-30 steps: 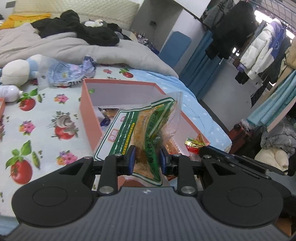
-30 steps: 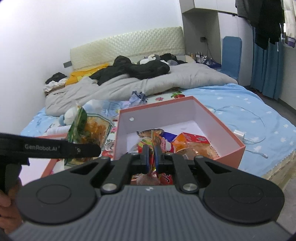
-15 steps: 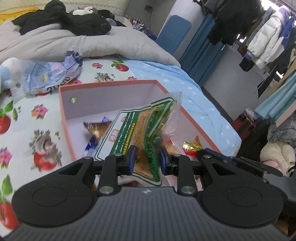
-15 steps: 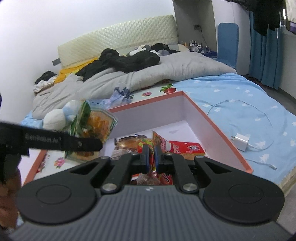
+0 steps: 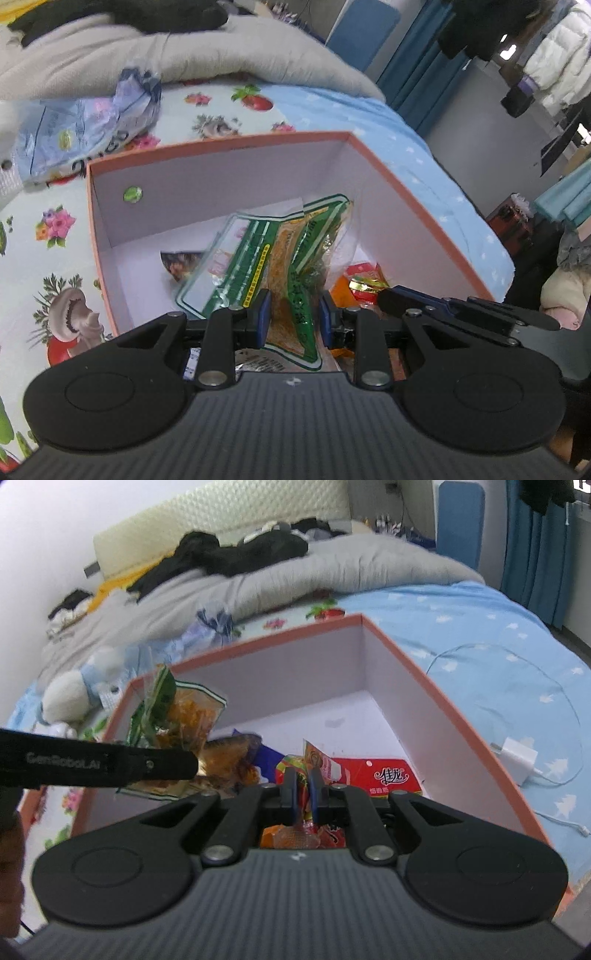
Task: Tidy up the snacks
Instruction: 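Open both tools to drop the packets into the larger box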
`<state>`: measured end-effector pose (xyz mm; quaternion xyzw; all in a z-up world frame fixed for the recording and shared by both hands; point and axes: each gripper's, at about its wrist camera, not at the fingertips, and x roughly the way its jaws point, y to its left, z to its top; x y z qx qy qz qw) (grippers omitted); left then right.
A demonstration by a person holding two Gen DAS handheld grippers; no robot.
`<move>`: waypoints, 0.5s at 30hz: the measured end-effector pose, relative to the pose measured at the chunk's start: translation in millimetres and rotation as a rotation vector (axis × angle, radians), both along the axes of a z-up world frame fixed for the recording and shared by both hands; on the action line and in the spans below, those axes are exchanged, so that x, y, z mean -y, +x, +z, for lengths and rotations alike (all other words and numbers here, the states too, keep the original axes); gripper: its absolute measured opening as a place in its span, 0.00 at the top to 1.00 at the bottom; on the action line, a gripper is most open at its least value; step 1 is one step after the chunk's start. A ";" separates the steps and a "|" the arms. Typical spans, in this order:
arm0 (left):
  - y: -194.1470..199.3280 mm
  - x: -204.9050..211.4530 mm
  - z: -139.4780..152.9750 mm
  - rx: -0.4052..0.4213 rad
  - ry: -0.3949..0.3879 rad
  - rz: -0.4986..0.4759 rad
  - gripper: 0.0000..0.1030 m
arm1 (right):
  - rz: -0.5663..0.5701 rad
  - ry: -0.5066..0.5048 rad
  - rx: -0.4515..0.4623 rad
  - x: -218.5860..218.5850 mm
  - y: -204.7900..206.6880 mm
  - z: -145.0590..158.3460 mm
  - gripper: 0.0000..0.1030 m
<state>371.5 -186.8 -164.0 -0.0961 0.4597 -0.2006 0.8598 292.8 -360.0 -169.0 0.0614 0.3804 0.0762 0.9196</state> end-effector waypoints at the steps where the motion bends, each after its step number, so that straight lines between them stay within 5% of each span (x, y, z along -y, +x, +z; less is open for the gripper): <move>1: 3.7 -0.9 -3.1 -0.008 -0.004 0.003 0.70 | 0.008 0.014 -0.008 0.3 2.5 -0.7 0.89; 9: 17.6 1.8 -7.6 -0.011 0.002 -0.012 0.66 | -0.001 0.008 -0.034 3.3 16.6 -4.2 0.84; 11: 16.8 0.2 -4.0 -0.007 -0.009 -0.011 0.52 | -0.019 0.005 -0.039 4.0 15.3 -3.0 0.76; 15: 6.5 -3.0 9.2 0.008 -0.009 0.005 0.42 | -0.033 0.039 -0.034 6.5 9.9 4.2 0.58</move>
